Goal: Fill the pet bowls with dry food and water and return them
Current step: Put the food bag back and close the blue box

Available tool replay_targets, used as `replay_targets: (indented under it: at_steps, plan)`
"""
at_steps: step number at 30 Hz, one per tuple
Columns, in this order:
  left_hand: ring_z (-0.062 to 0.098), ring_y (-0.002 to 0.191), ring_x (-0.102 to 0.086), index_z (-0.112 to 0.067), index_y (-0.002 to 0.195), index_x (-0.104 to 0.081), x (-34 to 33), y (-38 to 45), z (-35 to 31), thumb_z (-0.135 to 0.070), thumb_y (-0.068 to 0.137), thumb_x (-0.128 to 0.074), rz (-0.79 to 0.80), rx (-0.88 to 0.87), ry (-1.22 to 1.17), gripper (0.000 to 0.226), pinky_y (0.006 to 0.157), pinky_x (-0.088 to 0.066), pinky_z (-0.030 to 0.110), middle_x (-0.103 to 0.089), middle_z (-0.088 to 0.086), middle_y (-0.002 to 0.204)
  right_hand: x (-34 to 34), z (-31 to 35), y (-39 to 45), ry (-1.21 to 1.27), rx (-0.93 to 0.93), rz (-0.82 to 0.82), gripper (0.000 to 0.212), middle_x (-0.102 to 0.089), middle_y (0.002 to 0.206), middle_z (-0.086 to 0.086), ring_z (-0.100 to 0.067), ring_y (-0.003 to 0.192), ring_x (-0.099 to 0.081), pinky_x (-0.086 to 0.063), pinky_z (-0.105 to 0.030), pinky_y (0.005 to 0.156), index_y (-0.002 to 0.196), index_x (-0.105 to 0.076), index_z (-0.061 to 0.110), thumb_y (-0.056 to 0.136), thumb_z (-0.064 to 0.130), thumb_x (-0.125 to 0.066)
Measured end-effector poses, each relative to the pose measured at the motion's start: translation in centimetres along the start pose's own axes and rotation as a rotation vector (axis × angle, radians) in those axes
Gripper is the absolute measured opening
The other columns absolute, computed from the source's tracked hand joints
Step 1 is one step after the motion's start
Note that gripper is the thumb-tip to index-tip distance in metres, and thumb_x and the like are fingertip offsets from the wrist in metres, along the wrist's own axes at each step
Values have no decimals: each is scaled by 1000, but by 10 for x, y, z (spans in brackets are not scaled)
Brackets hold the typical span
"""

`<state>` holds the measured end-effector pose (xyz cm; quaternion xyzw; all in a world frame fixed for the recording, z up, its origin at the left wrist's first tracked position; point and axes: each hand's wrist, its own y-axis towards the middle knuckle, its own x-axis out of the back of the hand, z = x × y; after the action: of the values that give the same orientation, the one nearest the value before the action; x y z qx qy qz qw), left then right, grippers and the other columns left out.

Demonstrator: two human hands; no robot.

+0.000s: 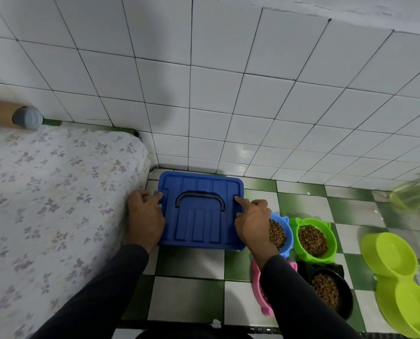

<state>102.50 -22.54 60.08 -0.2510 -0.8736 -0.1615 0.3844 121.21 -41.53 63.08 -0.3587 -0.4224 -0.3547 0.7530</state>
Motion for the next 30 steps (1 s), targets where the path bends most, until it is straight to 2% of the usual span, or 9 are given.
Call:
replay_targets:
  at_steps: [3,7,11,14,18,21,23,26,30]
  plan:
    - [8,106,-48,-9,141,-58,2,5,-3,-1,98,-61,39,65,-44,43,91,-37,7,-56,12,132,4,3,1,50,-34,125,52,-42,153,-1,-23,132,-43,-41,-28,97,147,-43,34,99,16,-52]
    - [29,129,-57,-14,147,-52,5,11,-6,-2,98,-63,67,137,-132,51,107,-48,39,-59,12,141,8,9,-5,450,-86,51,48,-52,134,-37,-26,87,-61,-45,-13,62,149,-44,16,103,6,-46]
    - [27,124,-60,-15,145,-53,6,9,-9,-2,97,-65,59,171,-183,50,101,-51,36,-62,10,136,0,9,-7,256,-103,6,66,-57,124,-22,-32,104,-58,-45,-26,82,155,-27,27,97,6,-53]
    - [27,119,-63,-10,136,-60,5,8,-9,-3,97,-65,40,172,-160,40,98,-53,36,-65,9,129,0,9,-8,355,-150,-30,42,-57,125,-10,-23,107,-53,-41,-27,82,137,-50,21,96,17,-59]
    - [28,112,-65,-2,134,-64,5,9,-14,2,96,-63,28,104,-64,38,96,-49,29,-68,16,125,11,15,-13,-245,-63,86,14,-53,101,-5,-27,119,-41,-36,-33,80,107,-64,22,95,29,-64]
    - [21,83,-57,0,134,-65,2,8,-14,6,95,-60,50,66,19,40,72,-44,23,-66,17,100,-3,15,-12,147,-123,26,29,-51,120,-17,-26,101,-45,-33,-22,69,123,-59,14,95,11,-52]
    - [13,72,-47,3,132,-65,0,6,-14,6,95,-58,61,65,15,38,61,-35,12,-57,9,90,-10,17,-11,77,-20,-30,38,-49,125,-20,-32,102,-49,-37,-27,72,133,-52,11,96,7,-43]
    - [11,67,-44,9,112,-66,-2,8,-15,-5,100,-54,52,134,3,22,61,-33,19,-48,-2,77,-7,17,-9,-117,69,37,33,-50,126,-19,-33,108,-50,-41,-33,84,132,-50,7,101,11,-41]
    - [39,86,-58,4,111,-66,-6,9,-8,-5,94,-58,124,116,152,20,75,-53,48,-58,19,96,-6,20,-10,-121,18,61,39,-45,130,-15,-26,110,-51,-49,-34,98,134,-49,4,96,12,-57]
